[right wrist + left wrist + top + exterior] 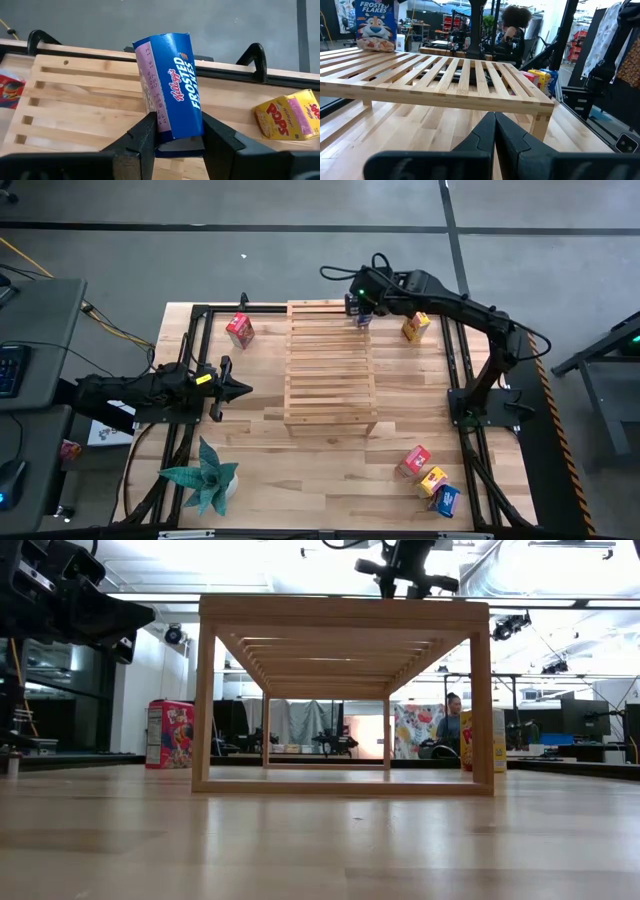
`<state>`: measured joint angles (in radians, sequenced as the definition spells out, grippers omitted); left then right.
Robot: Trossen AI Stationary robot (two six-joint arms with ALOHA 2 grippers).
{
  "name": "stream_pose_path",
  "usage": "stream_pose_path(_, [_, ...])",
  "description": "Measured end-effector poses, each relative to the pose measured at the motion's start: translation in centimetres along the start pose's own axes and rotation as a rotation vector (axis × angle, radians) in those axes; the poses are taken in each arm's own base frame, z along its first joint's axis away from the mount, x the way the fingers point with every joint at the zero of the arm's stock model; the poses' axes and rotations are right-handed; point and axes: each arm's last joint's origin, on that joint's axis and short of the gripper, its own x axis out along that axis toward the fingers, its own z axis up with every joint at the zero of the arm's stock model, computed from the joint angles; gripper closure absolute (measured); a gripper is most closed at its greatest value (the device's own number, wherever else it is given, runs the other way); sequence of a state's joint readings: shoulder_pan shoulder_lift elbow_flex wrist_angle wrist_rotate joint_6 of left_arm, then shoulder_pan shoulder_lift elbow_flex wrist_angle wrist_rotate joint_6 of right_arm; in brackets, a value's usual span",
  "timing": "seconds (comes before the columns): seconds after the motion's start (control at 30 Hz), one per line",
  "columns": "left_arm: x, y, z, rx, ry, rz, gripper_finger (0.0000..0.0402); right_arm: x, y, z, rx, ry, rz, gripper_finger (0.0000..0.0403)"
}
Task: Stack cereal on shelf
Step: Put the top blue cereal box on the shelf
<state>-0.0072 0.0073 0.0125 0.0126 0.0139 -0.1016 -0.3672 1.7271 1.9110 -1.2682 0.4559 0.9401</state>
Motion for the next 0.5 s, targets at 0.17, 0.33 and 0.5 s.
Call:
stream_pose_path(0.17, [0.00,0.00,0.00,0.000,0.000,-0.001,0.0401,-0.09,0.12,-0.15,-0.021,0.003,0.006,0.0281])
stream_pose_path(0.33, [0.00,0.00,0.00,0.000,0.000,0.000,0.0402,-0.21,0.29,-0.36,-0.016,0.004,0.011,0.0281])
stream_pose_path(0.5, [0.00,0.00,0.00,0.000,0.000,0.000,0.0401,-0.22,0.29,-0.37,-0.018,0.000,0.008,0.0273])
